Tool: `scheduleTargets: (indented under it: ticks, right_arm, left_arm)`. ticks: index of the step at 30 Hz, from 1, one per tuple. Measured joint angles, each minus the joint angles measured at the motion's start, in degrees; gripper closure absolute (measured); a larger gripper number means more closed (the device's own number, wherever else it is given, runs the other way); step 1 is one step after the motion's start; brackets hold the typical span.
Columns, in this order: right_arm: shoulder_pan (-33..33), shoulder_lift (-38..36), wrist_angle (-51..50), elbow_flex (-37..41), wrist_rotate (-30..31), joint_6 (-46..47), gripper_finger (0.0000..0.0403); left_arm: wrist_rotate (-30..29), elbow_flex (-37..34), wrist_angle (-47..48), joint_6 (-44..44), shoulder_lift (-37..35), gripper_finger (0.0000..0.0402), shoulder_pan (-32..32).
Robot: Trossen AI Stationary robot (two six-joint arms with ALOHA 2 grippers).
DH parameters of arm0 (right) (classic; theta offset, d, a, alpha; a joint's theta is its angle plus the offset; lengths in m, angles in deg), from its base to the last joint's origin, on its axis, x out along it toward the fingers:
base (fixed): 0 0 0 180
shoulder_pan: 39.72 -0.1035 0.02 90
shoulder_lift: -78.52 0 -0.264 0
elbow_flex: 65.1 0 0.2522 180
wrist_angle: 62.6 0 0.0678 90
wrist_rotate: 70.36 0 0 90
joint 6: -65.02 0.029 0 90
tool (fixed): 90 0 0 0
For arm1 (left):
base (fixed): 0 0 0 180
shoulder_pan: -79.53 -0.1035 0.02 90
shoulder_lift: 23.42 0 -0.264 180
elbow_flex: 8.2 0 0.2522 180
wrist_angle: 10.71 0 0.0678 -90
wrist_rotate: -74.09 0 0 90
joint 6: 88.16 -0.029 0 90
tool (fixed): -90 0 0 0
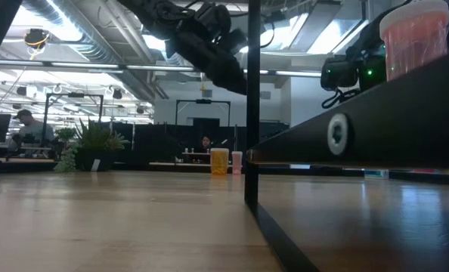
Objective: Pick and place medicine bottles onto shelf by color
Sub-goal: Put the white pill bottle on the shelf aligned with the other white pill bottles
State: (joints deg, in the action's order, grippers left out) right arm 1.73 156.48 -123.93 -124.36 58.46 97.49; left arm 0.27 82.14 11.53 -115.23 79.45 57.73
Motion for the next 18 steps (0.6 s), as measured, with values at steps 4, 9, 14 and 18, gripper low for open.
scheduleTargets:
  ticks: [4,9,14,18]
  right_arm:
    - [0.00,0.00,-0.06,0.00,-1.55,0.00,0.0236]
    - [0.00,0.00,-0.07,0.00,-2.05,-0.10,0.0236]
    - [0.00,0.00,-0.07,0.00,-2.06,0.14,0.0236]
    - [0.00,0.00,-0.07,0.00,-2.05,0.23,0.0236]
  left_arm:
    - [-3.32,0.00,-0.01,-0.04,0.00,0.0182,0.24]
    - [-3.68,0.00,0.00,-0.04,0.00,0.0182,0.22]
    - [-3.72,0.00,0.01,-0.06,0.00,0.0182,0.49]
    - [-3.70,0.00,0.01,-0.07,0.00,0.0182,0.52]
